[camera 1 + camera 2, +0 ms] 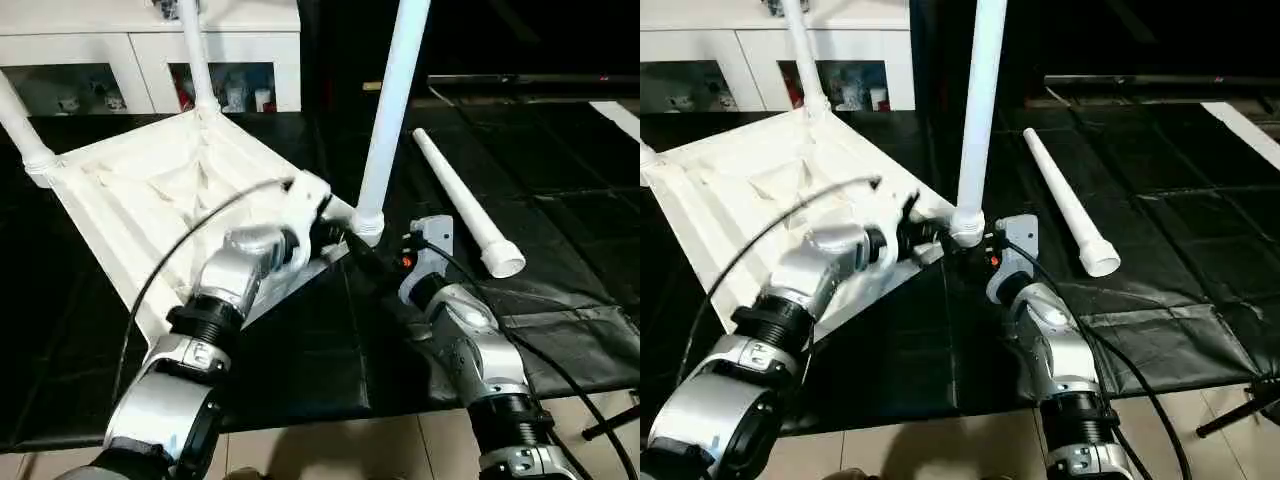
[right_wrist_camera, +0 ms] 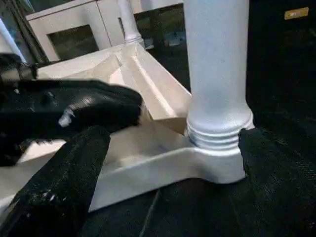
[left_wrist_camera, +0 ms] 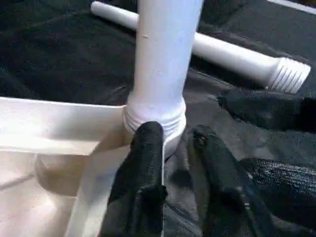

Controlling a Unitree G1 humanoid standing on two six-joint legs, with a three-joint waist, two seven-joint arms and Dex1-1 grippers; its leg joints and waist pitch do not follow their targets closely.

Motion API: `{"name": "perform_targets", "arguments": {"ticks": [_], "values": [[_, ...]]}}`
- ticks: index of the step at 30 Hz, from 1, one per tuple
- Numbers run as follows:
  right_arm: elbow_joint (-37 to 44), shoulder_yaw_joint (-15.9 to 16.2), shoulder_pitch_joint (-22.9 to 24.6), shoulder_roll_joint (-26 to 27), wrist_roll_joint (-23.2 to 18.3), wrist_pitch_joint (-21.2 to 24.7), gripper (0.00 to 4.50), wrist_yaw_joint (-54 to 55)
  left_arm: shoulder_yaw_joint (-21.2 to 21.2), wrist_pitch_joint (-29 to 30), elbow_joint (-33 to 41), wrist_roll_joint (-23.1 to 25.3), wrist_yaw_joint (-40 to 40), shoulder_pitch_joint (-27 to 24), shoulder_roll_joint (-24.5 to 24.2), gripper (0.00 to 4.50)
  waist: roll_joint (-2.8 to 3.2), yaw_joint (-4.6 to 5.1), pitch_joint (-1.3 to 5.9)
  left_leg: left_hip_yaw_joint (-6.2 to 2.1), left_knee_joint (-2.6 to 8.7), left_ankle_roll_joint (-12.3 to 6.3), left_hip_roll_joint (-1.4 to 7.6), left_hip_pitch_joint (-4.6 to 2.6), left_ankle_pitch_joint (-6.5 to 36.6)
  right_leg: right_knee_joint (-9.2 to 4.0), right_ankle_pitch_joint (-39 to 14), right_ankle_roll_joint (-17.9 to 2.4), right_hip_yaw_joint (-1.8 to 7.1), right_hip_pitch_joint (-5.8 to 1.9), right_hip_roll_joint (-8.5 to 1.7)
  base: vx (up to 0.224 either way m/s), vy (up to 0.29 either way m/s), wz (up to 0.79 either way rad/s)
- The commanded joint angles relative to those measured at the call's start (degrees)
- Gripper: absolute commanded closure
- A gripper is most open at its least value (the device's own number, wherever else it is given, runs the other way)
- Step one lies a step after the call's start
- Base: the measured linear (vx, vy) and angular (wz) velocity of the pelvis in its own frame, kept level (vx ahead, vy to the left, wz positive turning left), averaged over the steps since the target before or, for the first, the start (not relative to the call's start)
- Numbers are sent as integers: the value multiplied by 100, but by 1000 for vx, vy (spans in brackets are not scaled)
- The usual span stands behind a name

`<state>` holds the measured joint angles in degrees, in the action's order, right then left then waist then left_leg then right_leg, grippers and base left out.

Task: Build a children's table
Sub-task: Rotate table base

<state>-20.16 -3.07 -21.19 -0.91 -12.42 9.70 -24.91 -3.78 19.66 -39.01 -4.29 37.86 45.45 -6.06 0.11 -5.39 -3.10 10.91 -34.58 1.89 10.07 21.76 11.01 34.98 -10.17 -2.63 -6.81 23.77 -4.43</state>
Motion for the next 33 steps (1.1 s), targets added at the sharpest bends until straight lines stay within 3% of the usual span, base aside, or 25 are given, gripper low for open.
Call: {"name": "perform_targets", "arguments": {"ticks": [1,2,5,9,10,11,12,13,14,18,24,27,33], "values": [[139,-54,26,-46,10,51,0,38,117,44,120,-66,57,47,-77,354,-61,-31,419,-165,368,-456,345,-70,487,-436,-970,-907,402,-406,-558,0,0,0],[99,-36,-32,-99,52,95,0,50,233,101,157,-89,54,86,-261,354,-96,-26,417,-162,371,-454,349,-69,480,-431,-960,-900,402,-405,-555,0,0,0],[23,110,-112,-211,162,181,0,-13,310,101,211,24,-2,121,-637,354,-57,-1,418,-180,380,-415,349,-75,431,-396,-849,-886,395,-399,-540,0,0,0],[-149,563,-168,-418,575,488,0,-139,182,364,1036,631,273,-203,-2059,390,-9,25,430,-190,387,-322,391,-120,319,-305,-507,-989,412,-371,-538,0,0,0],[-149,563,-168,-418,575,488,0,-139,182,364,1036,631,273,-203,-2059,390,-7,54,416,-186,392,-331,377,-90,314,-307,-519,-1010,415,-380,-526,0,0,0],[-204,617,-172,-438,635,509,0,-133,180,558,1260,708,401,-313,-2351,406,10,44,411,-164,386,-303,373,-121,375,-332,-578,-1016,419,-352,-522,0,0,0],[-271,652,-188,-434,643,611,0,-123,153,730,1448,829,507,-431,-2675,423,-61,43,396,-167,401,-251,385,-112,430,-331,-680,-1041,431,-370,-546,0,0,0],[-295,661,-194,-430,644,647,0,-118,141,786,1510,876,543,-473,-2788,423,-11,40,390,-161,405,-209,384,-121,463,-339,-798,-1022,441,-352,-537,0,0,0],[-381,715,-220,-430,692,672,0,-111,62,906,1650,1051,652,-601,-3103,433,1,27,392,-166,406,-163,392,-144,492,-339,-838,-1009,441,-338,-542,0,0,0],[-667,886,-377,-413,823,727,0,-128,-196,1146,1699,1412,739,-903,-3684,447,-7,33,366,-178,445,28,394,-162,739,-353,-1040,-941,455,-320,-537,0,0,0],[-783,868,-520,-282,736,868,0,-116,-438,1599,1810,1530,643,-1163,-3763,447,-13,38,312,-219,511,302,415,-219,1375,-453,-1759,-810,481,-318,-573,0,0,0],[-771,837,-557,-214,666,924,0,-124,-720,1814,1927,1882,669,-1316,-3944,447,-14,66,337,-222,511,325,407,-199,1250,-398,-1283,-900,489,-340,-555,0,0,0],[-906,1035,-657,-240,819,905,0,-213,-944,2018,2120,2151,775,-1464,-4202,447,-36,66,339,-205,486,230,383,-185,1026,-388,-1163,-959,485,-357,-556,0,0,0]]}}
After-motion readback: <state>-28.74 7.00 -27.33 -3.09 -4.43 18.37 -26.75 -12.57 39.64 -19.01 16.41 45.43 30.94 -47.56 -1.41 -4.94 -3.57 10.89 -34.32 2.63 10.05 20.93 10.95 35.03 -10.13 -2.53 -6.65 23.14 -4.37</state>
